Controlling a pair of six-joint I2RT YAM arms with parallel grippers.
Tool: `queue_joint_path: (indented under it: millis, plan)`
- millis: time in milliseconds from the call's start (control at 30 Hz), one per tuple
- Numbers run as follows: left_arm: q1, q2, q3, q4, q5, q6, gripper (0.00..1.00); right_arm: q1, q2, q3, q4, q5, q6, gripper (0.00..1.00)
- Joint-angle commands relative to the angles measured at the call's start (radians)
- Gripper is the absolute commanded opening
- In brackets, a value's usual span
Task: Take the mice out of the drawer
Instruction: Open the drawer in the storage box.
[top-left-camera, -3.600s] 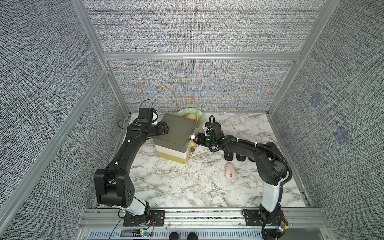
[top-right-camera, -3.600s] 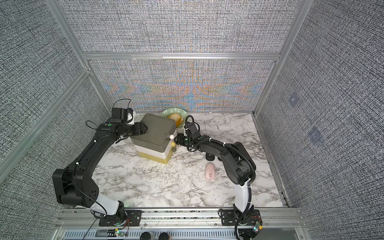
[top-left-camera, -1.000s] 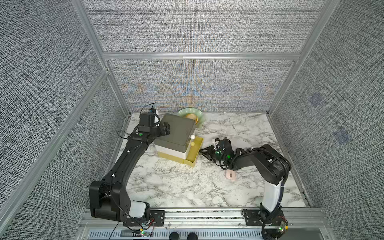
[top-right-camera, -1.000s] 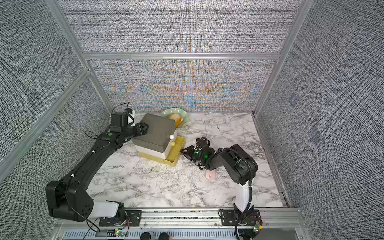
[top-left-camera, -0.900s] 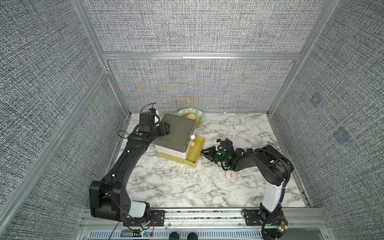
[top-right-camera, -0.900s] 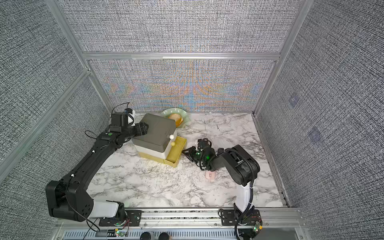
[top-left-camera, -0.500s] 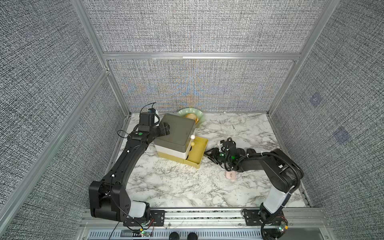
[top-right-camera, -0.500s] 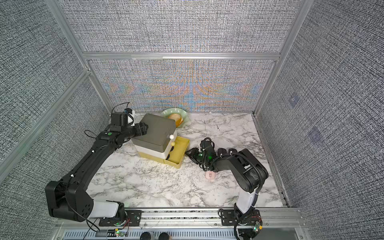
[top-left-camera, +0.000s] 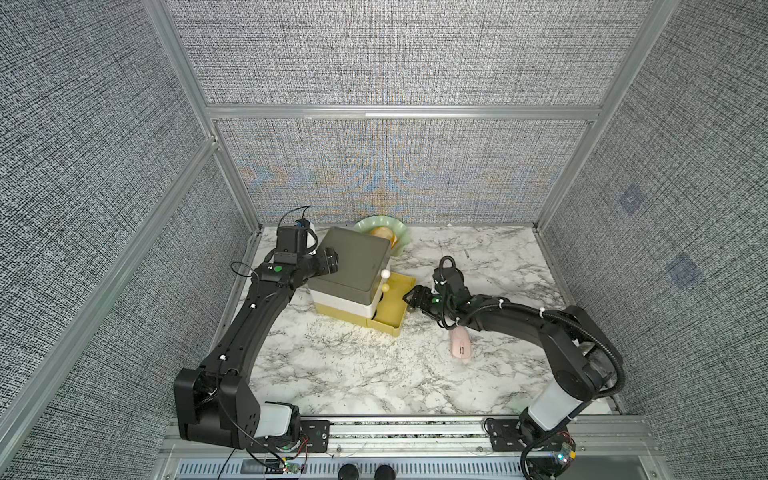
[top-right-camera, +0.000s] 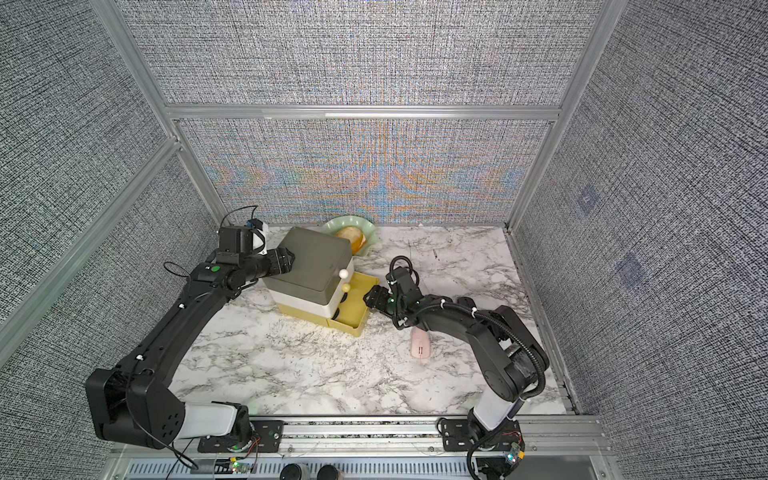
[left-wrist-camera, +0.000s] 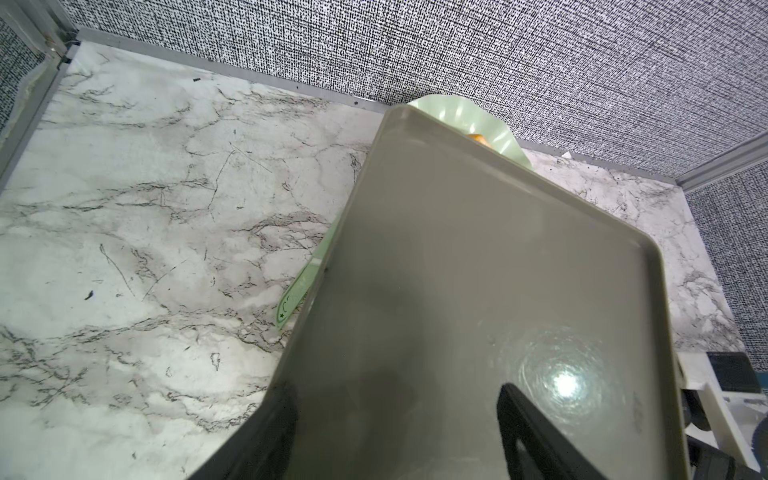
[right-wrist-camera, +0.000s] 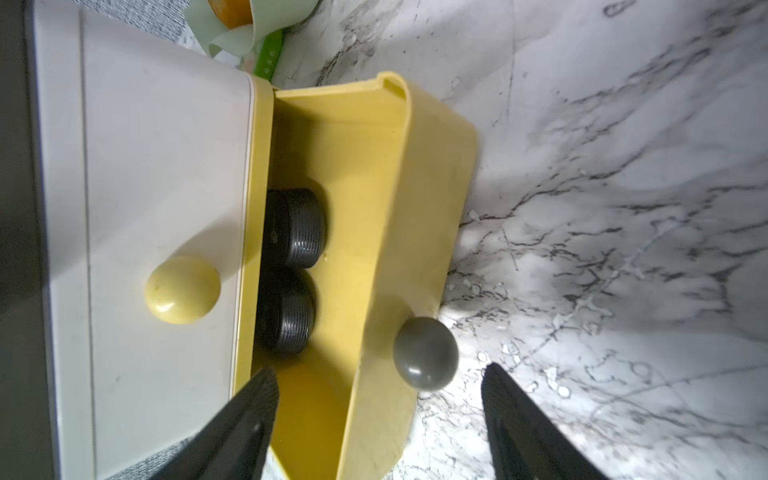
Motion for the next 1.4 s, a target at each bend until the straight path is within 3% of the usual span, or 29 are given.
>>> queue_joint_path:
  millis: [0,367,567,900,1167,1367]
  plan:
    - [0.0,0.0,-0.005,-0.091,0.013,-0.018,0.78,0.016,0.039,0.11,-0.249,0.131,-0.12,0.76]
    - [0.0,-0.001,-0.029,-0.06,0.011,-0.028,0.78,0.077,0.188,0.357,-0.526,0.336,-0.27,0.76]
    - [0.0,0.009,-0.041,-0.054,-0.009,-0.037,0.78,0.107,0.156,0.35,-0.595,0.468,-0.302,0.76]
    - [0.001,0.019,-0.054,-0.053,-0.036,-0.059,0.78,0.104,0.055,0.253,-0.65,0.562,-0.304,0.76]
    - [0.0,0.006,-0.047,-0.059,-0.029,-0.056,0.78,0.105,-0.008,0.215,-0.665,0.584,-0.315,0.76]
    - [0.001,-0.001,-0.061,-0.026,-0.005,-0.061,0.78,0.12,0.046,0.306,-0.576,0.428,-0.31,0.76]
